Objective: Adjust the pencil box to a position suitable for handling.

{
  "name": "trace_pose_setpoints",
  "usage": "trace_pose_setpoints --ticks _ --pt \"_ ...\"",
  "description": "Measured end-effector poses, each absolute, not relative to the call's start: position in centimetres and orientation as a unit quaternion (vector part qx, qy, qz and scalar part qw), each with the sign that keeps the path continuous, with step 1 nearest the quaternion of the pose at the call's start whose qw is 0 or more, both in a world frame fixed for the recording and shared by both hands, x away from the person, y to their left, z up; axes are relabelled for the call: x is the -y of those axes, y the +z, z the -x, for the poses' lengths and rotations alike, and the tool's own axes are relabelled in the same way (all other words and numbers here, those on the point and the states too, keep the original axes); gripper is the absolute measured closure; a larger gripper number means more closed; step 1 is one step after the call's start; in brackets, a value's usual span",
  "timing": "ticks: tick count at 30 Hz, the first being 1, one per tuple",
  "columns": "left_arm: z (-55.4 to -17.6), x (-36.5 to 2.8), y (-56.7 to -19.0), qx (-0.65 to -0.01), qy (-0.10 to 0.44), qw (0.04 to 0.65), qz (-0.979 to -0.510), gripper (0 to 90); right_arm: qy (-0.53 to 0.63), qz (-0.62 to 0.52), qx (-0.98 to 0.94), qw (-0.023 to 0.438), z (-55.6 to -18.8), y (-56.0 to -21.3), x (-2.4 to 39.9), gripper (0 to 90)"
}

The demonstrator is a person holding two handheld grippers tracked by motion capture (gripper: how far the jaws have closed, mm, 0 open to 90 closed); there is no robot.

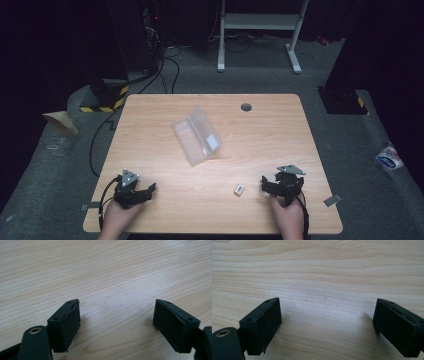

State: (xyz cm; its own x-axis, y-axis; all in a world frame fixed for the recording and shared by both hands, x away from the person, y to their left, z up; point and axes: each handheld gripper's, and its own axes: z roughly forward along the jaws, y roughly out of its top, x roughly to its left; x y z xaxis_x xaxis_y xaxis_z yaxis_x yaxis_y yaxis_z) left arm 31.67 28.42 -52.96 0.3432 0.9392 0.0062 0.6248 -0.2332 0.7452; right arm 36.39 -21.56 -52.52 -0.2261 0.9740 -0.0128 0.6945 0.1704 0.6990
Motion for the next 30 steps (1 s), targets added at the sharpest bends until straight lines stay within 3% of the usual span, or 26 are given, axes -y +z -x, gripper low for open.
trace_pose_setpoints --ticks 24,30 --pt "-31.61 -28.15 -52.95 -0.526 0.236 0.327 -0.749 18.0 0.301 -0.544 -0.748 0.229 -36.53 -52.51 21.23 9.4" --pt "-31.45 -28.0 -52.94 -0.529 0.237 0.325 -0.747 16.7 0.298 -0.539 -0.757 0.218 -36.89 -52.18 21.29 14.4"
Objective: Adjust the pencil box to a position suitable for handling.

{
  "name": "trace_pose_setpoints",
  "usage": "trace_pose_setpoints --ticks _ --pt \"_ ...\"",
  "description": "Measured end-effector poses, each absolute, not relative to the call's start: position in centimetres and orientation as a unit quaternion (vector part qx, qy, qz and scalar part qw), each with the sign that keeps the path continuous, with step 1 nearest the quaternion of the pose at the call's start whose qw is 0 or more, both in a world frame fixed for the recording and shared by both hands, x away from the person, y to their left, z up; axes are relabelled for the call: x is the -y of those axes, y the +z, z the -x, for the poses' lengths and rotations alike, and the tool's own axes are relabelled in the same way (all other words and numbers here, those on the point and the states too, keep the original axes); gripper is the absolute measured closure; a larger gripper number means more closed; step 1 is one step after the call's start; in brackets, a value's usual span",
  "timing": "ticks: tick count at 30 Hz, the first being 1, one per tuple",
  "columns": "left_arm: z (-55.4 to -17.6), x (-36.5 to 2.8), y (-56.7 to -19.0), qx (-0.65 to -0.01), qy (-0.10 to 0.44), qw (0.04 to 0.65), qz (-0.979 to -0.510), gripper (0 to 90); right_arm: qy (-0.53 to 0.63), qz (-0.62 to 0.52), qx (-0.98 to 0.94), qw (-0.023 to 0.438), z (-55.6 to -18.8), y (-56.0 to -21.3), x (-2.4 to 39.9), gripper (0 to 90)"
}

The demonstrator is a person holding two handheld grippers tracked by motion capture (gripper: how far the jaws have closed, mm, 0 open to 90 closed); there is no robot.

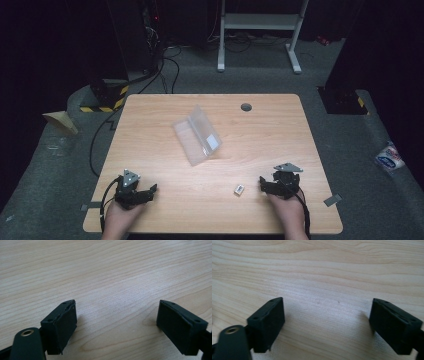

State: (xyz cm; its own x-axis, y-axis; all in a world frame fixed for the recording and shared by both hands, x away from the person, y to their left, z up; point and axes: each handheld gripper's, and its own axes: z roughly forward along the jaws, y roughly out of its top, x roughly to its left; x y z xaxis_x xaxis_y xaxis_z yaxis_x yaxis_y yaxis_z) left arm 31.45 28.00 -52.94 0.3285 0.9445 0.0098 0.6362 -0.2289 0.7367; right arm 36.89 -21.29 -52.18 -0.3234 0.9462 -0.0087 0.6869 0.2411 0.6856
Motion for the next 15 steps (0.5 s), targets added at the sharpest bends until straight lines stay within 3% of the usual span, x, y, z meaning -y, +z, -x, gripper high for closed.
trace_pose_setpoints --ticks 15 --pt "-32.1 -27.7 -53.1 -0.53 0.223 0.319 -0.753 3.4 0.354 -0.504 -0.755 0.227 -37.8 -49.7 19.3 19.6"
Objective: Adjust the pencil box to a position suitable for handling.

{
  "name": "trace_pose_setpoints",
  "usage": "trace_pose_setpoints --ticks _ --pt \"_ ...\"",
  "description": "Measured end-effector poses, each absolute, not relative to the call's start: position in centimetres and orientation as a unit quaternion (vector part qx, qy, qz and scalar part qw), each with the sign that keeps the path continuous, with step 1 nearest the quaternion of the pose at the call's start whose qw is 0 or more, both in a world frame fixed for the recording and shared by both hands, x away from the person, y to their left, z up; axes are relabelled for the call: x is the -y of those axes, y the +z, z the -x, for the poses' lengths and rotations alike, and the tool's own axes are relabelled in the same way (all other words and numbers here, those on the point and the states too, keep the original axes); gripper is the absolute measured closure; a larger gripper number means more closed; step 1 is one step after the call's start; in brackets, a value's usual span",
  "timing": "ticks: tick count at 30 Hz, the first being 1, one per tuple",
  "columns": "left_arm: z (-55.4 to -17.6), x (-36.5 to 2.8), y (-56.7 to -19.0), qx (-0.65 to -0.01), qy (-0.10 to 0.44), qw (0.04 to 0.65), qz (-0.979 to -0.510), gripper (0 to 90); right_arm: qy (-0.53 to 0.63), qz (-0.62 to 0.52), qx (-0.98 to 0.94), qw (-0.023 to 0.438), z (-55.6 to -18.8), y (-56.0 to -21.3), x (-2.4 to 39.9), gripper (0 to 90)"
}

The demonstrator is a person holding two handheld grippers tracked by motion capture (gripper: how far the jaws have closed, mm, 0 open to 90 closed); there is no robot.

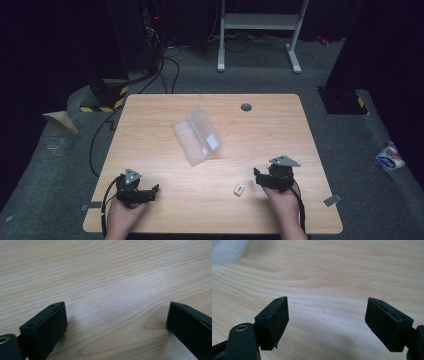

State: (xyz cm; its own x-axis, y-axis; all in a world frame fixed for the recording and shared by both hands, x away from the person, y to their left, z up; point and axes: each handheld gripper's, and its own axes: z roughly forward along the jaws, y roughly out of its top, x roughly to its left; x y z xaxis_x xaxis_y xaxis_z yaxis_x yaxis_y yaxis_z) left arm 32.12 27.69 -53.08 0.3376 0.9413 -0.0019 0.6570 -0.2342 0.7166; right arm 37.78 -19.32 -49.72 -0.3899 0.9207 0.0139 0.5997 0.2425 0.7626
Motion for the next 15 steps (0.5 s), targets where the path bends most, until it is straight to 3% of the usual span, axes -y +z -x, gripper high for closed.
trace_pose_setpoints --ticks 15 --pt "-32.0 -27.6 -53.1 -0.518 0.22 0.321 -0.761 3.5 0.389 -0.437 -0.781 0.219 -40.1 -48.3 13.5 25.0"
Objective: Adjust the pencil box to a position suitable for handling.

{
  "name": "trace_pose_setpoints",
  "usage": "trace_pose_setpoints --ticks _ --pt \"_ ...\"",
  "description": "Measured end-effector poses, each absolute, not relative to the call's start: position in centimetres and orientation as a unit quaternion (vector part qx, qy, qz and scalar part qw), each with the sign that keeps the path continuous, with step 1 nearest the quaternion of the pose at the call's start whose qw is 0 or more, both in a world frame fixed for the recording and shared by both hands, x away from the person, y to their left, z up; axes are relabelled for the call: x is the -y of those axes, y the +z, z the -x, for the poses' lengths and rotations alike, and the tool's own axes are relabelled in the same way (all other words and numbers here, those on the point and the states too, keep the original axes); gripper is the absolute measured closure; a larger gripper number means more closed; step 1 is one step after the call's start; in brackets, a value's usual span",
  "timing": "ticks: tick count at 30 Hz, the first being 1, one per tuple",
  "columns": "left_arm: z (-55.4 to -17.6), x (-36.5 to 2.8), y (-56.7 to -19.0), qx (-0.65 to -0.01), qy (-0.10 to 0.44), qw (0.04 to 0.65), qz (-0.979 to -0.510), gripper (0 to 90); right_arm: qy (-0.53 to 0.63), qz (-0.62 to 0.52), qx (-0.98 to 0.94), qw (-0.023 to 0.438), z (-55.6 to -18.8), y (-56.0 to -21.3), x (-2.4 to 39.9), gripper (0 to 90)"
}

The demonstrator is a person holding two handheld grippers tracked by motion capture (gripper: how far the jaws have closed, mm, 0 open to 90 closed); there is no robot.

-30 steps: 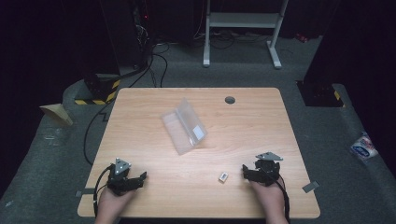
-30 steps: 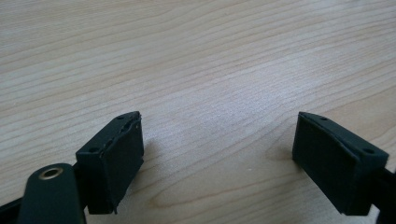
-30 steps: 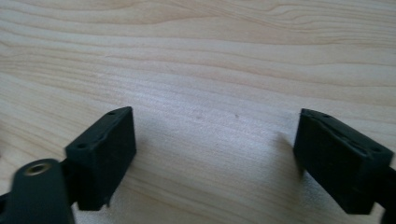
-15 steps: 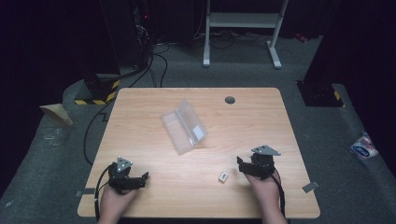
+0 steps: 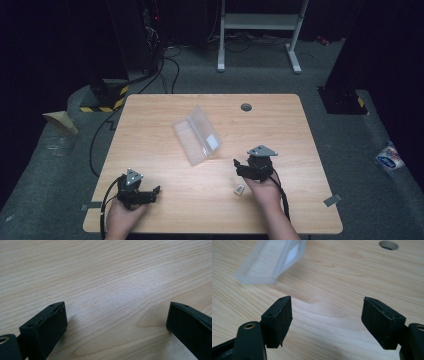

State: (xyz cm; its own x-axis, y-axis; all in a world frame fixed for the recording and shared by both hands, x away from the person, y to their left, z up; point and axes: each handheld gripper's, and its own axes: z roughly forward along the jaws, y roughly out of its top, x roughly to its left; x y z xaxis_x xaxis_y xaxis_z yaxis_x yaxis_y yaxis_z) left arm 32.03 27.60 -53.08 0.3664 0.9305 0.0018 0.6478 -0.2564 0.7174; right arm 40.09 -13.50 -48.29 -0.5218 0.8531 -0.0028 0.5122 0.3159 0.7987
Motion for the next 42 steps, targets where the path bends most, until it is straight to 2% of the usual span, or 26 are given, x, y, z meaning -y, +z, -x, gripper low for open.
trace_pose_setpoints --ticks 20,27,42 --pt "-31.7 -27.7 -53.1 -0.522 0.223 0.322 -0.757 5.9 0.439 -0.399 -0.779 0.202 -43.3 -48.2 7.5 34.5" --pt "-31.6 -27.7 -53.1 -0.523 0.225 0.323 -0.755 6.5 0.451 -0.414 -0.761 0.213 -45.0 -47.9 6.7 40.4" --pt "-31.4 -27.7 -53.0 -0.516 0.227 0.327 -0.758 10.8 0.416 -0.452 -0.754 0.232 -46.3 -48.2 5.3 44.5"
